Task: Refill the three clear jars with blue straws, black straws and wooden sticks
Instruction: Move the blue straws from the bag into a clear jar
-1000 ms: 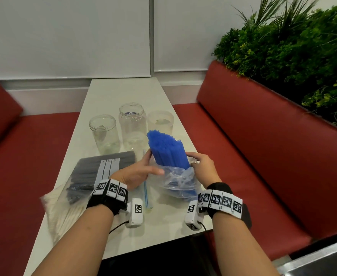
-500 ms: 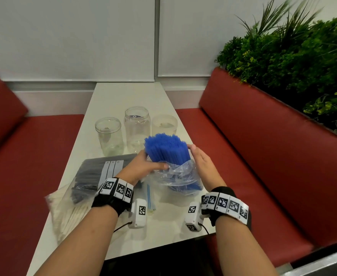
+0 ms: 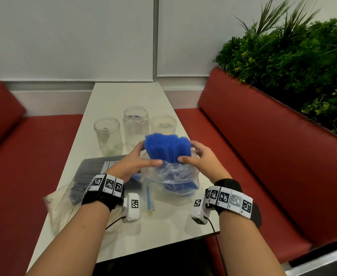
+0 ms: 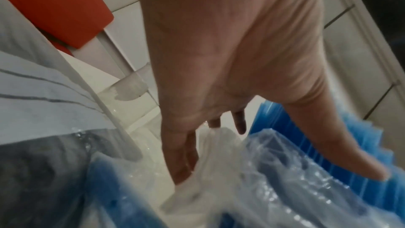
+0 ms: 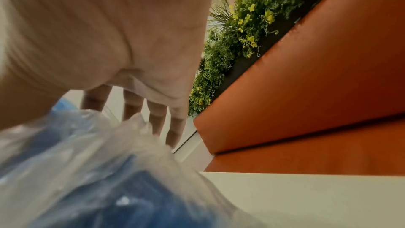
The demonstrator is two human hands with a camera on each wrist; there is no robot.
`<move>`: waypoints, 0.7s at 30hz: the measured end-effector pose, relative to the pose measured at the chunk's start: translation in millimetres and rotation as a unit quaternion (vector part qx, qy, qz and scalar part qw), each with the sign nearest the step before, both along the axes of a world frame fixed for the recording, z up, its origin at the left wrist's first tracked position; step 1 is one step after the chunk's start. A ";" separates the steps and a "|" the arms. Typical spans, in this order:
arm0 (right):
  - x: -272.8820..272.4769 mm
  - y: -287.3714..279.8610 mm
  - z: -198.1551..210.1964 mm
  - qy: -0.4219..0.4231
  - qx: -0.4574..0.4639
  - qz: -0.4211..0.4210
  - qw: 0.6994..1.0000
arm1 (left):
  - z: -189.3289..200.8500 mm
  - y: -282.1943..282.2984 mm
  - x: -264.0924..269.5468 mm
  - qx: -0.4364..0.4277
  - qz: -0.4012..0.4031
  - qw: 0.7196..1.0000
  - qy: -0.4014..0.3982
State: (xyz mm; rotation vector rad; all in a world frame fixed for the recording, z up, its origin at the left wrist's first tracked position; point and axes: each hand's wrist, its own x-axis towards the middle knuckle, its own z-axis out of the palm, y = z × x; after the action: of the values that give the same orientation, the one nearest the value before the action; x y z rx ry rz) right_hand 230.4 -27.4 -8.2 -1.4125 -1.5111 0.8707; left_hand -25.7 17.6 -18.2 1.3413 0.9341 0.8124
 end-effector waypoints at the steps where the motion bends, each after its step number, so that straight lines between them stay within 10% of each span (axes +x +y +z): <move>1: -1.3 -0.8 -2.4 -0.007 -0.001 0.001 1.000 | -2.0 -1.0 -0.4 -0.006 -0.006 1.000 0.000; 21: -20.0 6.3 11.3 -0.033 0.099 -0.104 0.989 | -14.0 3.9 14.2 -0.002 0.014 1.000 0.018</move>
State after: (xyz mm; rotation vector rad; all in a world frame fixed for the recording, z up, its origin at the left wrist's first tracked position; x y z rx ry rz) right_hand 210.4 -21.1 3.1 -1.4319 -1.4249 0.5359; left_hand -11.5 21.5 -32.2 1.3463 0.9843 0.8092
